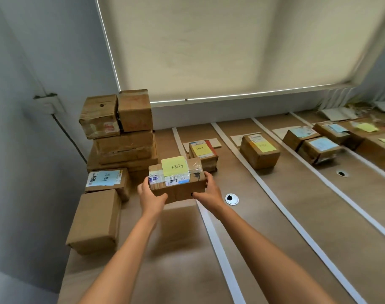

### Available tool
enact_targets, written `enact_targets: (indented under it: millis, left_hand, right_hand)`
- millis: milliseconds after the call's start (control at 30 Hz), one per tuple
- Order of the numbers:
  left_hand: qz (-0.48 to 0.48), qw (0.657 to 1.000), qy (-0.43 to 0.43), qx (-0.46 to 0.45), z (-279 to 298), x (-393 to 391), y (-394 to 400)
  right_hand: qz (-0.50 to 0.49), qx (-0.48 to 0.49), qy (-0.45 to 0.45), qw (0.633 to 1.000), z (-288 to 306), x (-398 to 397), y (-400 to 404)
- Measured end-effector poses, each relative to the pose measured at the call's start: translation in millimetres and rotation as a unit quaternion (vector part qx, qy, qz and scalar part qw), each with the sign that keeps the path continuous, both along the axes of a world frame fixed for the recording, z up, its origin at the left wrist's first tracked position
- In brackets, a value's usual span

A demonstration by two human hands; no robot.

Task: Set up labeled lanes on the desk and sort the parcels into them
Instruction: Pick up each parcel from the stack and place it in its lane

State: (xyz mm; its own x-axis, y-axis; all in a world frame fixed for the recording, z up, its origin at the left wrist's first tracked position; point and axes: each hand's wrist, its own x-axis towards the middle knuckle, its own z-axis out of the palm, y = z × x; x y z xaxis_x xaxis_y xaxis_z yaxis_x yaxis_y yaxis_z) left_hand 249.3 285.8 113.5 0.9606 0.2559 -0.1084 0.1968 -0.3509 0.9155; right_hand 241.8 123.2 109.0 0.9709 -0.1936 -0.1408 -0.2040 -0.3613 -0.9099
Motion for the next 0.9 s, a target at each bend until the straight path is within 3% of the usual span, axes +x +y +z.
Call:
enact_targets:
  millis: [333, 900]
  left_hand:
    - [-0.048, 0.996, -0.016, -0.07, 12.2, -28.2, -115.6]
    - [-0.029, 0.995, 0.017, -0.098, -7.8, -44.2, -371.4]
  right_hand:
    - [-0.035, 0.007, -0.006, 0.999, 17.8, -28.3, -121.2]
    - [0.006, 0.003, 0.012, 1.0, -2.0, -19.7, -385.6]
